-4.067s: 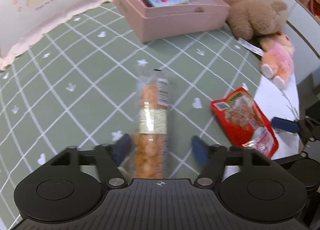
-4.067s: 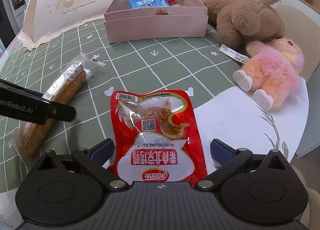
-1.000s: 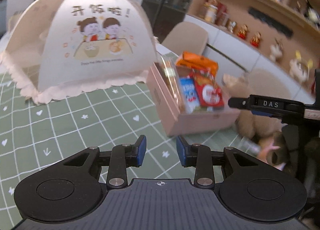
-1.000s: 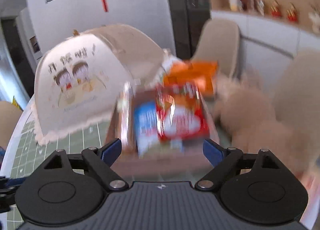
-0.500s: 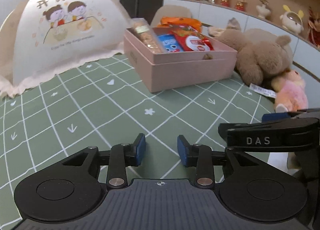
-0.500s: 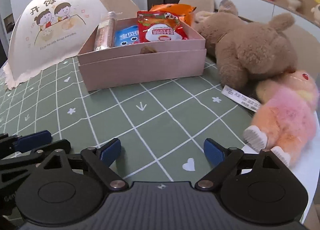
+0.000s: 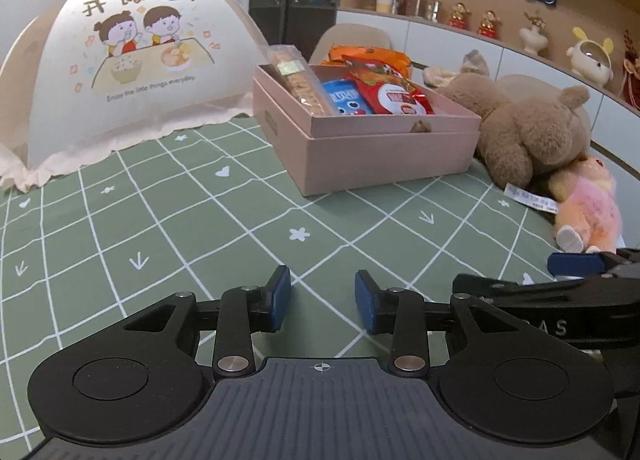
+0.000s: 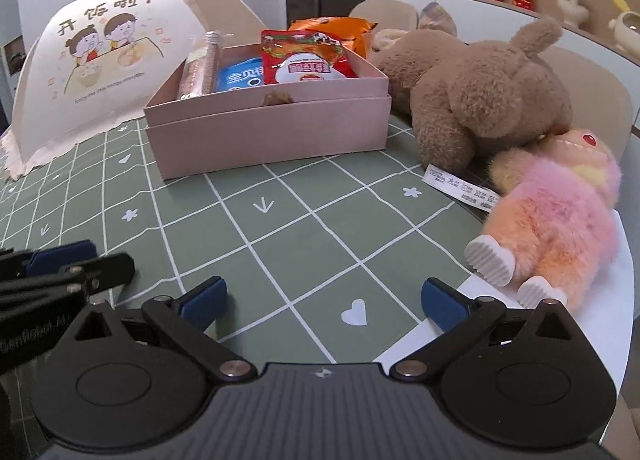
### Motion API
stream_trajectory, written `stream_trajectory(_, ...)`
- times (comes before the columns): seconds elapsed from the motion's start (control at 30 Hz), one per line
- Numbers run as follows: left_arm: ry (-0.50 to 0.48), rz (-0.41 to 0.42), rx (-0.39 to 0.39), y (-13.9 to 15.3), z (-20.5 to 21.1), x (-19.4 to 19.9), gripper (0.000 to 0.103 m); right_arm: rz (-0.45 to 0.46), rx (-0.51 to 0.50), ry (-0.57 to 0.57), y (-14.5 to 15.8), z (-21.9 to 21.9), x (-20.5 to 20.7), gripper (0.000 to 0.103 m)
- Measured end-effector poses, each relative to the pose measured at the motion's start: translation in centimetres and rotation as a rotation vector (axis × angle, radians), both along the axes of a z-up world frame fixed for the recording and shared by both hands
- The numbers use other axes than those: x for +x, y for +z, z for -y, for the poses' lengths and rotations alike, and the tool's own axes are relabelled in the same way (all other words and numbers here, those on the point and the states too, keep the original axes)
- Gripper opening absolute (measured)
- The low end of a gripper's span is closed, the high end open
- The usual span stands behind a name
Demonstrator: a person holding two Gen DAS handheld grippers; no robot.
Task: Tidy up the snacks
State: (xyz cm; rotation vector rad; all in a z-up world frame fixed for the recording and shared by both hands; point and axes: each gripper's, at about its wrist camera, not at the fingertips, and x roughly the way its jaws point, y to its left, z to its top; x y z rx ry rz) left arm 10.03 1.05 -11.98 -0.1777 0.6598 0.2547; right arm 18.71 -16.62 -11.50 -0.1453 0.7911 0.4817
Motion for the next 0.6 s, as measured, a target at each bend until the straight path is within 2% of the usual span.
stream_trajectory(0.6, -0.008, -0.015, 0.050, -0.17, 0.73, 0.13, 0.040, 0.003, 0.001, -0.008, -0.01, 0.00, 0.24, 0.103)
